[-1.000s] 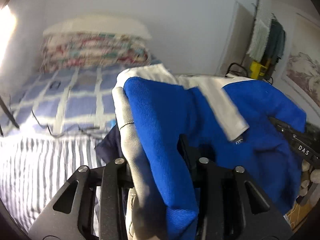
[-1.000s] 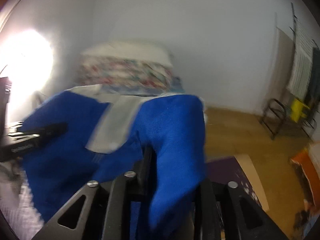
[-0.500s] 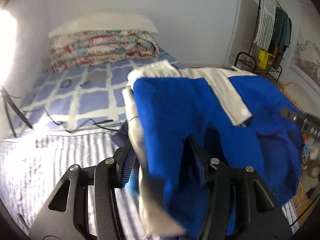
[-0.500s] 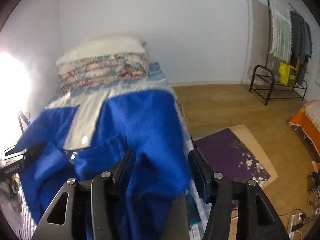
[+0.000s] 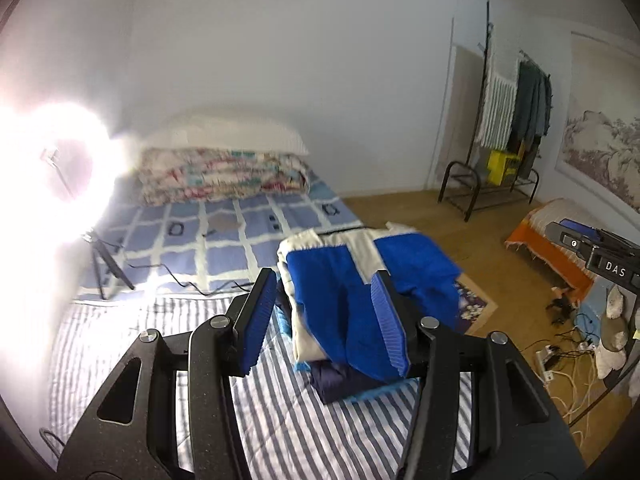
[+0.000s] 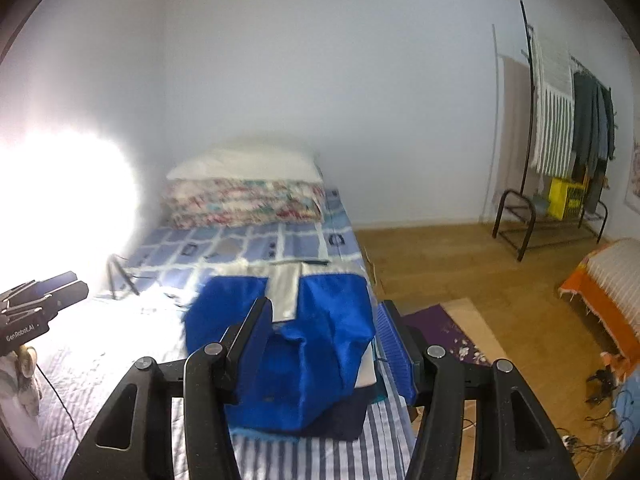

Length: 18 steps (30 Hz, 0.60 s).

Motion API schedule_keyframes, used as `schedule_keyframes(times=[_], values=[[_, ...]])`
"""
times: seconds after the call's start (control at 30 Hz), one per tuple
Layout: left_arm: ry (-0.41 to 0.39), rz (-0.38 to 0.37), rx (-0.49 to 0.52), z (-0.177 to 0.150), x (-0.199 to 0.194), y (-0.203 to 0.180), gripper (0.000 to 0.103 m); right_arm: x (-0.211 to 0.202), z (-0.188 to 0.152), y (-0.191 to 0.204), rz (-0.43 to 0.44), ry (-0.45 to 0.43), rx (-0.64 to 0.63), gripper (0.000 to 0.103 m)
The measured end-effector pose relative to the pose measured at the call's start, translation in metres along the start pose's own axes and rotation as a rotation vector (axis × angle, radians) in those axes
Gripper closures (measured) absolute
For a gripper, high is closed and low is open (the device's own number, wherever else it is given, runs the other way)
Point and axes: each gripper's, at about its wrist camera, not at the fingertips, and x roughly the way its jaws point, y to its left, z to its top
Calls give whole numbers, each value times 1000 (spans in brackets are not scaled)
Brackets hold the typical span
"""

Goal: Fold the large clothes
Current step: 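Place the folded jacket on the stack and open both tools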

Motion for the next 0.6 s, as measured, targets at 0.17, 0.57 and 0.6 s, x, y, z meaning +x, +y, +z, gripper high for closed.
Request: schedule_keyframes(times=[0.17, 0.57, 0.6], values=[[-50, -15, 16, 7, -106, -13, 51, -100, 15, 21, 7, -36, -26, 46], [-114, -104, 86, -36, -311, -43, 44, -278, -24, 61, 22, -76, -47, 43], [-111, -125, 86, -46, -325, -44, 44, -289, -32, 63, 18, -73, -40, 43]])
